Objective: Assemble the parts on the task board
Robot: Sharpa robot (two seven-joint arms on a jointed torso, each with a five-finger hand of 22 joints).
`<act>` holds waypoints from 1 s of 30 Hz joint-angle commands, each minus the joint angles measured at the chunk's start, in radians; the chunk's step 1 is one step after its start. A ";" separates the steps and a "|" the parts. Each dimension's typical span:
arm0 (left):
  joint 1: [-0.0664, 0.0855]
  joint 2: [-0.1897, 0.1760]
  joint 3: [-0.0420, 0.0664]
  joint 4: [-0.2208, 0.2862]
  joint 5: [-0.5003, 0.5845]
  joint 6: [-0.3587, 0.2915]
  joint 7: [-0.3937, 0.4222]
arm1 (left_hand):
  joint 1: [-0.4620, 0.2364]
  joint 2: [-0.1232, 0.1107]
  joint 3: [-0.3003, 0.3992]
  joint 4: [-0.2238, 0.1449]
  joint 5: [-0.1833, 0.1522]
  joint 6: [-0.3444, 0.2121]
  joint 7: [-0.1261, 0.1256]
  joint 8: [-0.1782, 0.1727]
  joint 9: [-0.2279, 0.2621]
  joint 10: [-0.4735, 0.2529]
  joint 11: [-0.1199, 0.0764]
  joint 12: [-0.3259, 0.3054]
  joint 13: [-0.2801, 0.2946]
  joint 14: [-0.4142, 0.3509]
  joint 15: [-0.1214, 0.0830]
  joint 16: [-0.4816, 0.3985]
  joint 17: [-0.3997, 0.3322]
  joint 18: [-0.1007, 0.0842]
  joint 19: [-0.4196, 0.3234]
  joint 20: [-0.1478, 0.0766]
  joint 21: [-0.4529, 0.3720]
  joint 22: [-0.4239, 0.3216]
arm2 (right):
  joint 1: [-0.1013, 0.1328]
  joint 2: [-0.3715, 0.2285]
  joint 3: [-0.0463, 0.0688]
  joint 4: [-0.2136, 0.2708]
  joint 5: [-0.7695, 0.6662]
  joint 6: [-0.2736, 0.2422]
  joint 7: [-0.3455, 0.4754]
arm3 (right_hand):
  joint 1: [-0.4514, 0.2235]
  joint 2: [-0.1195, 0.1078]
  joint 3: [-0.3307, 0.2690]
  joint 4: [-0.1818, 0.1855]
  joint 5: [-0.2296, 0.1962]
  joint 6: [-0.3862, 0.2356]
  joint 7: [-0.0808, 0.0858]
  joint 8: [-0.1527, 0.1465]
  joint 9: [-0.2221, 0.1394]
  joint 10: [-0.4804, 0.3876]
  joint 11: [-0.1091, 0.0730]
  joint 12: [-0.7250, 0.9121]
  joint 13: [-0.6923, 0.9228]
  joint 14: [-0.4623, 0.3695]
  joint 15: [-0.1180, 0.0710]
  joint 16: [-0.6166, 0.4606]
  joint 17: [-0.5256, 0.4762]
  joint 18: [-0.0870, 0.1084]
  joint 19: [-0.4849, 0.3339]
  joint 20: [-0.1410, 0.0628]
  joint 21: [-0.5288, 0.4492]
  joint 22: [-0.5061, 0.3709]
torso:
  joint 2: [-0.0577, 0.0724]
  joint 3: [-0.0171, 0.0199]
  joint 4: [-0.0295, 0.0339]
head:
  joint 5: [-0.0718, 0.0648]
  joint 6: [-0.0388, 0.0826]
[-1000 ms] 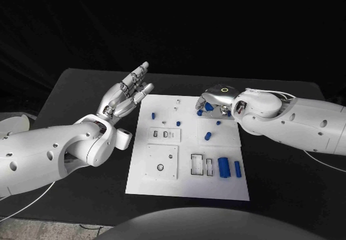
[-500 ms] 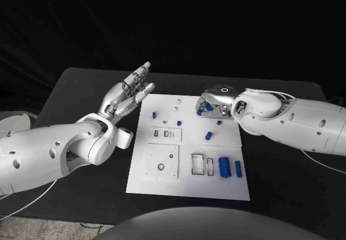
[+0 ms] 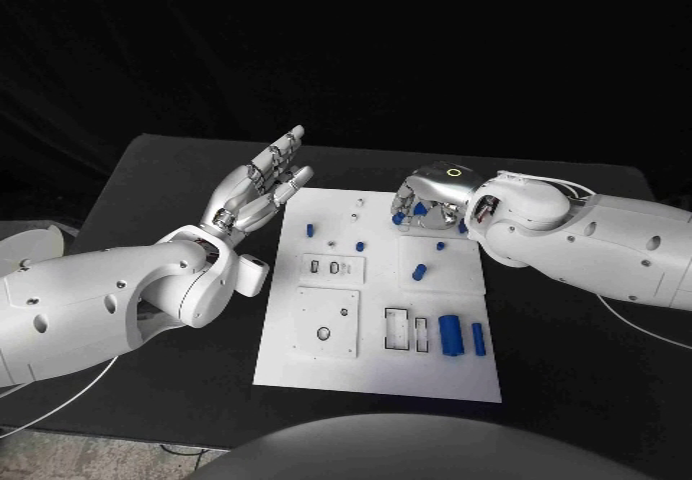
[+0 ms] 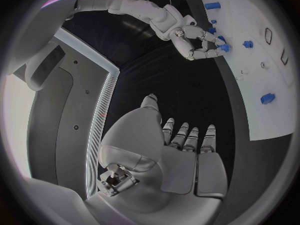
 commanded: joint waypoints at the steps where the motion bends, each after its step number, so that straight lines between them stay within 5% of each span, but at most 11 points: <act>1: 0.000 0.001 0.000 0.002 0.004 0.019 0.002 | 0.011 -0.003 0.005 -0.001 0.004 0.002 0.007 0.006 0.002 0.000 0.009 0.004 0.001 0.001 0.007 -0.005 -0.001 0.017 -0.001 0.007 0.005 0.002 | 0.006 0.003 0.010 0.008 0.017 -0.021 0.000 | -0.013 0.014 0.001 0.007 -0.001 0.013 0.007 0.006 0.024 0.007 -0.001 -0.003 -0.001 0.003 0.002 0.005 0.003 -0.010 0.009 0.001 0.008 0.005 | 0.001 -0.0004 -0.0005 | 0.004 0.000; 10: 0.000 0.009 0.000 -0.004 0.007 0.021 -0.003 | 0.014 -0.003 0.005 -0.001 0.006 0.000 0.005 0.005 0.001 0.000 0.009 0.004 0.001 0.001 0.008 -0.005 -0.001 0.017 -0.001 0.008 0.005 0.002 | 0.022 0.051 0.024 -0.025 0.020 0.023 -0.019 | -0.023 0.015 -0.002 0.014 0.002 0.009 0.004 0.003 0.028 0.005 0.001 -0.014 -0.003 0.003 0.003 0.004 -0.001 -0.012 0.011 0.003 0.012 0.013 | 0.003 -0.0007 0.0004 | 0.001 0.000; 14: 0.000 0.010 0.000 -0.006 0.008 0.022 -0.004 | 0.015 -0.003 0.005 -0.002 0.007 -0.001 0.004 0.005 0.001 0.000 0.010 0.003 0.001 0.001 0.009 -0.005 -0.001 0.017 -0.001 0.009 0.005 0.002 | 0.023 0.084 0.026 -0.064 0.017 0.034 -0.022 | -0.026 0.014 -0.002 0.017 0.003 0.001 0.004 -0.003 0.028 0.001 0.003 -0.022 -0.004 0.002 0.005 0.004 -0.001 -0.012 0.010 0.004 0.013 0.017 | 0.002 0.0011 -0.0046 | 0.005 0.000; 23: 0.000 0.016 -0.001 -0.014 0.010 0.026 -0.006 | 0.019 -0.003 0.006 -0.002 0.010 -0.001 0.001 0.005 0.001 0.000 0.010 0.002 0.001 0.001 0.010 -0.005 -0.001 0.017 -0.001 0.010 0.005 0.002 | 0.021 0.174 0.033 -0.172 0.010 0.021 -0.024 | -0.031 0.011 0.000 0.020 0.009 -0.013 0.008 -0.015 0.028 -0.007 0.007 -0.038 -0.005 0.000 0.008 0.004 -0.002 -0.012 0.008 0.006 0.015 0.021 | 0.001 0.0030 -0.0032 | -0.001 0.000; 30: 0.000 0.023 -0.001 -0.017 0.012 0.030 -0.008 | 0.019 -0.003 0.006 -0.002 0.010 -0.001 0.001 0.005 0.001 0.000 0.010 0.002 0.001 0.001 0.010 -0.005 -0.001 0.017 -0.001 0.010 0.005 0.002 | 0.013 0.217 0.036 -0.226 0.017 0.006 -0.017 | -0.032 0.009 0.001 0.021 0.011 -0.018 0.008 -0.019 0.027 -0.011 0.008 -0.044 -0.005 -0.002 0.008 0.002 -0.005 -0.012 0.006 0.007 0.013 0.021 | 0.001 0.0014 0.0050 | -0.005 0.000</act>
